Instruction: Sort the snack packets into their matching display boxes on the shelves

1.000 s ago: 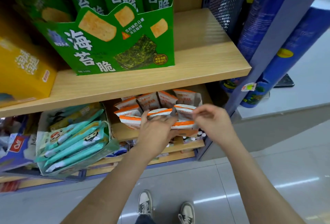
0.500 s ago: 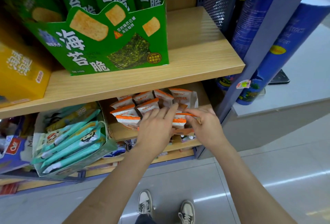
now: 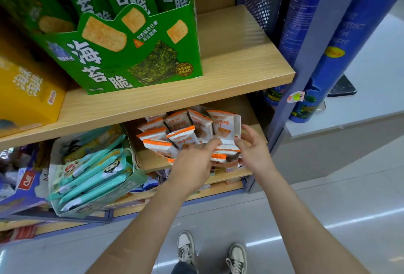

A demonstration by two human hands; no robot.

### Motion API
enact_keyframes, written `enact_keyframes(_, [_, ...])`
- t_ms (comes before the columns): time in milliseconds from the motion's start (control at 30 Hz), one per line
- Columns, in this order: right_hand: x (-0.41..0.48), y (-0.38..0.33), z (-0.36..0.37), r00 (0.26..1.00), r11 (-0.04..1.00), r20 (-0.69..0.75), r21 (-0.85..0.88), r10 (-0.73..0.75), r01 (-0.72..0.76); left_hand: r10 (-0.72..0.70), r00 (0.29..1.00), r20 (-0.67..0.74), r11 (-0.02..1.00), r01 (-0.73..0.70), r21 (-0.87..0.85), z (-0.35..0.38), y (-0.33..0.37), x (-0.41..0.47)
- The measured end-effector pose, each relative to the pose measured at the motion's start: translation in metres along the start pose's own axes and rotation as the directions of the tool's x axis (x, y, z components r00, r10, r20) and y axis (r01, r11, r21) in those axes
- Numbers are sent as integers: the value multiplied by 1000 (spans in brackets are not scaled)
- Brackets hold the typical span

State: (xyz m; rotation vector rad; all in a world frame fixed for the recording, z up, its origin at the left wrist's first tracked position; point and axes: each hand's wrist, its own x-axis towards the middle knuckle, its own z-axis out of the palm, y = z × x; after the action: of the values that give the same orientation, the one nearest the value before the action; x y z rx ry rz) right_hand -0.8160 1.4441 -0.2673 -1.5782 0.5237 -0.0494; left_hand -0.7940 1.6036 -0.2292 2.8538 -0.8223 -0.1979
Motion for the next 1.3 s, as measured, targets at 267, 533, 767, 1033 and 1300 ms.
enact_keyframes(267, [-1,-9,-28,979,966,67,162,191,-200,21,999,-30,993,-24,-112,6,10,7])
enact_keyframes(533, [31,-31,-1,987,872,3,-468,-161,143,56,998,-33,998,-57,-18,11,15,8])
enact_keyframes(767, [34,-25,3,931,853,-192,-490,-310,182,38,997,-59,998,-41,-50,14,10,6])
enact_keyframes(1033, [12,-8,-6,886,818,-164,-484,-433,310,10,988,-153,989,-33,-144,6,11,24])
enact_keyframes(1300, [16,-26,-25,921,755,287,-533,-264,383,-95,984,-154,994,84,-74,11,10,43])
